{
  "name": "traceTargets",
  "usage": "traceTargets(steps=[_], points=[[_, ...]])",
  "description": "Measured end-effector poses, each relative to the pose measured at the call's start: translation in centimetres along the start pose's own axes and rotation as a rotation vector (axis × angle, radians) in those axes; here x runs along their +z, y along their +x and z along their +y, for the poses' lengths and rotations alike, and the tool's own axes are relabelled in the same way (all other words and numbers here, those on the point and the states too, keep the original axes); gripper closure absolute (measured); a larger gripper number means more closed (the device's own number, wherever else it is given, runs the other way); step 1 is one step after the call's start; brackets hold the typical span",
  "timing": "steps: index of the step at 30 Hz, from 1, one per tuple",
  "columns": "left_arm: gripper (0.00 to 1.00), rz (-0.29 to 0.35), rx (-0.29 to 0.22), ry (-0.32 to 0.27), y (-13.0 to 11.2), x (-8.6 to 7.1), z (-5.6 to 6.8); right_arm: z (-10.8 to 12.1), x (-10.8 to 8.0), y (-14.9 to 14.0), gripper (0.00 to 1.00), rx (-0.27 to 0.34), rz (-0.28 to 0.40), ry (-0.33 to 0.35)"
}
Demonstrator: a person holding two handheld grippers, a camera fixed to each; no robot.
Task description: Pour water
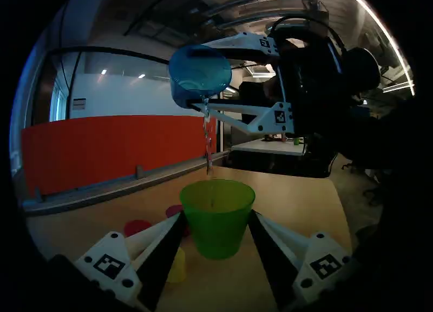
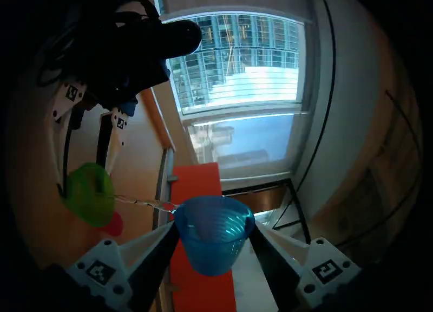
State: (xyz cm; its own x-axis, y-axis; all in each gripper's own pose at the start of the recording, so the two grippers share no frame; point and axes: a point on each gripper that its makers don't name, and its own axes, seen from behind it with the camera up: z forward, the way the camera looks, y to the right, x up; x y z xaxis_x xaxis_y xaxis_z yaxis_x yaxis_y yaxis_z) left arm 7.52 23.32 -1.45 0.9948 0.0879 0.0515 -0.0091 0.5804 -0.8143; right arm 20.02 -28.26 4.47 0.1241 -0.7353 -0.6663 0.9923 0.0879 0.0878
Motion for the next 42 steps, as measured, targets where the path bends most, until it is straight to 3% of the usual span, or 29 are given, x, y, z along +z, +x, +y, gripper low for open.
traceTargets(steps=[42], points=[[0.19, 0.0, 0.001, 0.002, 0.1, 0.5, 0.2, 0.7, -0.4, 1.6, 0.1, -0.219, -0.004, -0.05]])
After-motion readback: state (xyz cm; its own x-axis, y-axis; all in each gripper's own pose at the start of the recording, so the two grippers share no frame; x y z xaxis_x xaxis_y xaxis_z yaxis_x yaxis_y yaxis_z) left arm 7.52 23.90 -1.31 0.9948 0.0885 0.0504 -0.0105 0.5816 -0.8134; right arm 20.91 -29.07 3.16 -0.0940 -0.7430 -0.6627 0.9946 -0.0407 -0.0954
